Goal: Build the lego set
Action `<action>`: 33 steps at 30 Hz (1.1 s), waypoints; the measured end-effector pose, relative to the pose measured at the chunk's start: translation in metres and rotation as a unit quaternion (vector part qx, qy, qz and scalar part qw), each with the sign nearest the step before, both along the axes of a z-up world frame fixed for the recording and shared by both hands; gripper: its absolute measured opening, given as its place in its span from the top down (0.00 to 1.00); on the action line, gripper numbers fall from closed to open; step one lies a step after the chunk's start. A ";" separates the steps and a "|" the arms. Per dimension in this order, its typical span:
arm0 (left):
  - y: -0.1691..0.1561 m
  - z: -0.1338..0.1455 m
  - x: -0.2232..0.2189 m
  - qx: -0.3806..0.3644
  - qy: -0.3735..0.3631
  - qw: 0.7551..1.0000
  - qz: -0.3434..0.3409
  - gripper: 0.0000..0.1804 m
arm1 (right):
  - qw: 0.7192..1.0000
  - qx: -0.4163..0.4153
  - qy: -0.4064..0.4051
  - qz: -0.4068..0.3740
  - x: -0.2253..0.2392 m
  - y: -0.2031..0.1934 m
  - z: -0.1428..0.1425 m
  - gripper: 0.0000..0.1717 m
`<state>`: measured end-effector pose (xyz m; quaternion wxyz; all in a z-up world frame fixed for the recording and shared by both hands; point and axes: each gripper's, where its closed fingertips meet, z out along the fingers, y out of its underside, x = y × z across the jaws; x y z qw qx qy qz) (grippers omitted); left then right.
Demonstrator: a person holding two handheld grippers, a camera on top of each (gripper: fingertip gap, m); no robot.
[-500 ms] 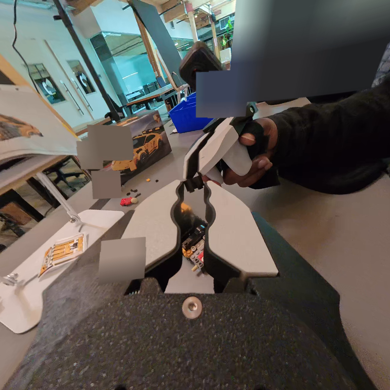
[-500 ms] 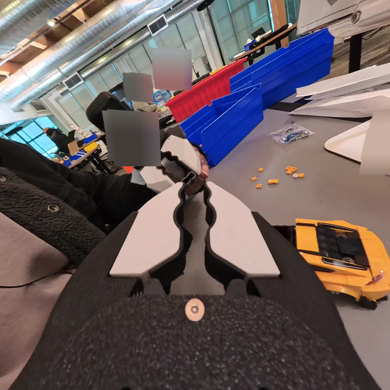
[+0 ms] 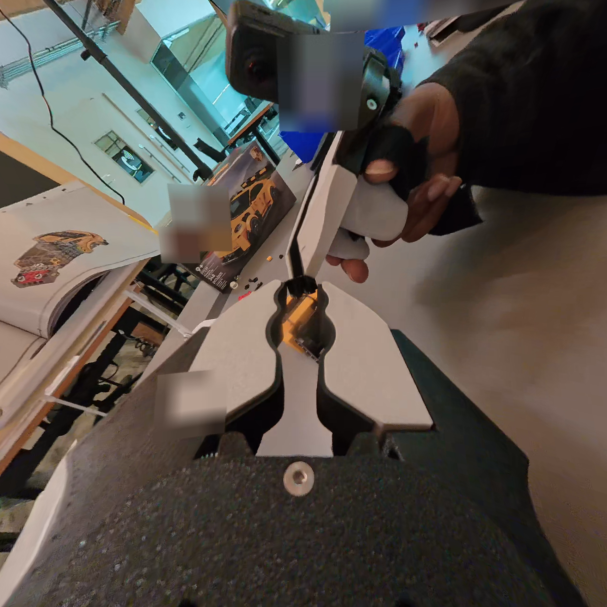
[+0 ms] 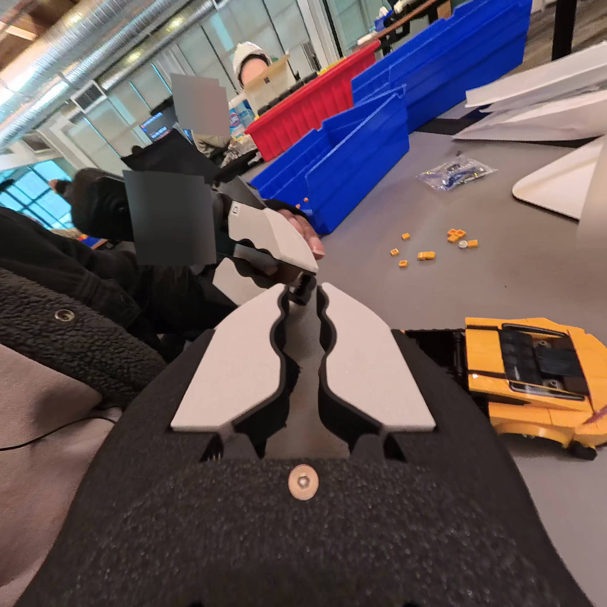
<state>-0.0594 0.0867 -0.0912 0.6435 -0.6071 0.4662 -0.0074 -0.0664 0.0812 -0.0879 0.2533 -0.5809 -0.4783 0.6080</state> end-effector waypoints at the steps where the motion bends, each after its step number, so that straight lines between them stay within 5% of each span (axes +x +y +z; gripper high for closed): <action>1: 0.000 -0.001 0.001 0.003 0.008 1.000 0.001 0.91 | 1.000 -0.002 -0.006 0.000 -0.001 0.000 -0.003 0.91; 7: 0.000 -0.003 0.001 0.011 0.027 1.000 0.007 0.91 | 1.000 -0.001 -0.008 0.004 -0.001 0.000 -0.005 0.95; 13: -0.003 0.004 0.004 -0.070 -0.096 0.993 -0.027 0.87 | 0.999 0.006 0.046 0.011 0.004 -0.001 0.012 0.96; 19: -0.019 0.033 0.010 -0.218 -0.317 0.911 -0.148 0.88 | 0.990 0.022 0.140 0.018 0.014 -0.005 0.042 0.96; 25: -0.030 0.040 0.022 -0.289 -0.397 0.846 -0.209 0.89 | 0.984 0.047 0.172 0.028 0.016 -0.013 0.047 0.95; 33: -0.034 0.044 0.023 -0.294 -0.413 0.831 -0.228 0.97 | 0.983 0.063 0.169 0.030 0.014 -0.014 0.043 0.96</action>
